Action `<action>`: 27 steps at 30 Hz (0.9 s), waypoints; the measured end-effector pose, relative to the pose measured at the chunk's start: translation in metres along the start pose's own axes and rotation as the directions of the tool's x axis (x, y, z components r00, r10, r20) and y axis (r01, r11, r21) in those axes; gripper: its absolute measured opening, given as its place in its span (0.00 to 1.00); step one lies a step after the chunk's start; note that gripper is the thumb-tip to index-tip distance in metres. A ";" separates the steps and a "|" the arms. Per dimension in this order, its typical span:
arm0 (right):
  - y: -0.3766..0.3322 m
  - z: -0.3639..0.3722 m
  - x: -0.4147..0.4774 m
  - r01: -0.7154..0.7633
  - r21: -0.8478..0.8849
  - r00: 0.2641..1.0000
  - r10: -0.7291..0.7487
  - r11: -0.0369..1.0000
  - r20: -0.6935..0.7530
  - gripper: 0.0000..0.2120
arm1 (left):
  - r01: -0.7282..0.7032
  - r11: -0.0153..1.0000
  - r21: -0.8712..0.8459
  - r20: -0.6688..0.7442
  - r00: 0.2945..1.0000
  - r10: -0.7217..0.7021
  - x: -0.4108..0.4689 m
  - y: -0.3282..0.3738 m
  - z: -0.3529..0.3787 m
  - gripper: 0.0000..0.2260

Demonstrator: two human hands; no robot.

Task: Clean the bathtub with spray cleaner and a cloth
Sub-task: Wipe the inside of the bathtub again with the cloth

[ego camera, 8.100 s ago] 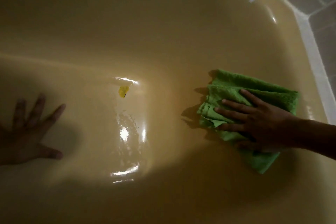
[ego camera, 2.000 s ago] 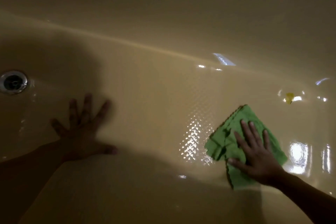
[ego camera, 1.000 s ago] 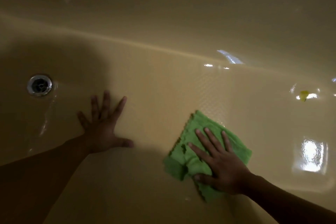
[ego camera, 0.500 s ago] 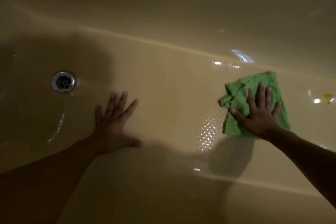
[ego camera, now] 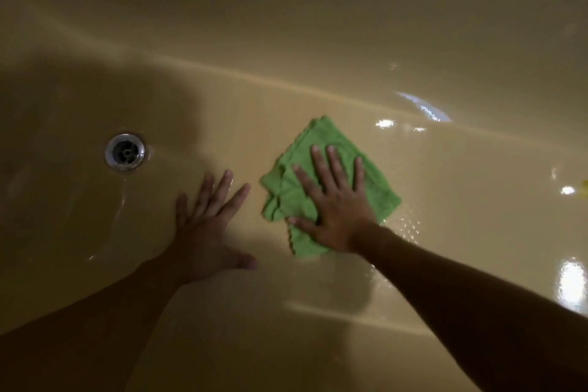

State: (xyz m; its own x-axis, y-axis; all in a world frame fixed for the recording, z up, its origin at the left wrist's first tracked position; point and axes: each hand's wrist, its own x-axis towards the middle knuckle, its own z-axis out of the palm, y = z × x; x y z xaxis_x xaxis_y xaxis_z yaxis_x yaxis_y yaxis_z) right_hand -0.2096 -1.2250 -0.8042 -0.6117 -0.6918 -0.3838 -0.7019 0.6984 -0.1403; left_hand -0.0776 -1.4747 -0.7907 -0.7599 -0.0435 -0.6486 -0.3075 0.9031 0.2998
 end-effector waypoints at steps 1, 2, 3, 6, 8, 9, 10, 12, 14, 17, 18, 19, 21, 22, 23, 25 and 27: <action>-0.009 0.004 -0.012 0.050 -0.001 0.999 -0.050 0.999 0.018 0.42 | 0.005 1.000 -0.005 0.008 1.000 -0.005 -0.001 -0.001 -0.001 0.63; -0.014 0.008 -0.025 0.092 0.004 0.995 -0.092 0.996 0.040 0.42 | 0.016 1.000 -0.006 0.023 1.000 -0.016 -0.003 -0.003 -0.003 0.63; -0.017 0.012 -0.040 0.126 0.010 0.990 -0.126 0.992 0.065 0.42 | 0.034 0.999 -0.003 0.039 0.999 -0.034 -0.005 -0.005 -0.004 0.63; -0.011 0.025 -0.089 0.185 0.019 0.974 -0.186 0.983 0.129 0.42 | 0.110 0.994 0.009 0.071 0.991 -0.110 -0.014 -0.018 -0.009 0.63; 0.001 0.032 -0.123 0.178 0.008 0.973 -0.178 0.984 0.144 0.42 | 0.203 0.979 -0.010 0.078 0.976 -0.202 -0.024 -0.034 -0.011 0.64; 0.009 0.034 -0.138 0.166 -0.003 0.975 -0.164 0.986 0.150 0.42 | 0.268 0.963 -0.024 0.075 0.961 -0.266 -0.031 -0.046 -0.013 0.64; 0.018 0.035 -0.150 0.152 -0.017 0.976 -0.147 0.988 0.160 0.42 | 0.327 0.945 -0.029 0.074 0.943 -0.324 -0.039 -0.060 -0.016 0.64; 0.036 0.034 -0.167 0.120 -0.048 0.976 -0.109 0.992 0.186 0.42 | 0.379 0.925 -0.009 0.082 0.923 -0.377 -0.053 -0.089 -0.020 0.64; 0.051 0.032 -0.171 0.059 -0.057 0.979 -0.047 0.997 0.197 0.43 | 0.371 0.928 0.026 0.098 0.923 -0.372 -0.061 -0.107 -0.022 0.64; 0.064 0.033 -0.158 -0.103 -0.024 0.976 0.106 0.994 0.191 0.43 | 0.367 0.930 0.029 0.121 0.922 -0.368 -0.059 -0.111 -0.024 0.63; 0.066 0.032 -0.150 -0.166 -0.009 0.969 0.165 0.986 0.184 0.43 | 0.369 0.929 0.028 0.124 0.921 -0.370 -0.058 -0.109 -0.025 0.63; 0.069 0.031 -0.140 -0.226 0.012 0.960 0.220 0.974 0.171 0.44 | 0.371 0.928 0.031 0.123 0.920 -0.372 -0.057 -0.108 -0.025 0.63; 0.070 0.026 -0.118 -0.331 0.064 0.937 0.320 0.941 0.137 0.45 | 0.375 0.926 0.041 0.122 0.918 -0.377 -0.056 -0.108 -0.026 0.63; 0.069 0.023 -0.105 -0.375 0.088 0.924 0.365 0.923 0.117 0.45 | 0.377 0.925 0.042 0.127 0.917 -0.379 -0.056 -0.109 -0.027 0.63; 0.067 0.020 -0.091 -0.412 0.109 0.910 0.404 0.904 0.093 0.45 | 0.375 0.926 0.037 0.134 0.917 -0.377 -0.056 -0.109 -0.028 0.63; 0.063 0.014 -0.061 -0.455 0.143 0.890 0.453 0.879 0.046 0.46 | 0.369 0.929 0.026 0.142 0.919 -0.368 -0.055 -0.108 -0.029 0.64; 0.055 0.008 -0.030 -0.457 0.158 0.887 0.461 0.875 0.012 0.47 | 0.366 0.931 0.021 0.141 0.920 -0.365 -0.053 -0.109 -0.029 0.64</action>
State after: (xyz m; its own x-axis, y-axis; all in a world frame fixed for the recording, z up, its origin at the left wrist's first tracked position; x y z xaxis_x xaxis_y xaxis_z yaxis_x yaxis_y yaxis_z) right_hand -0.2269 -1.1645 -0.8072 -0.8622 -0.2894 -0.4157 -0.2769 0.9565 -0.0918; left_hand -0.0199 -1.5827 -0.7687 -0.5066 -0.3092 -0.8049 -0.5521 0.8333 0.0274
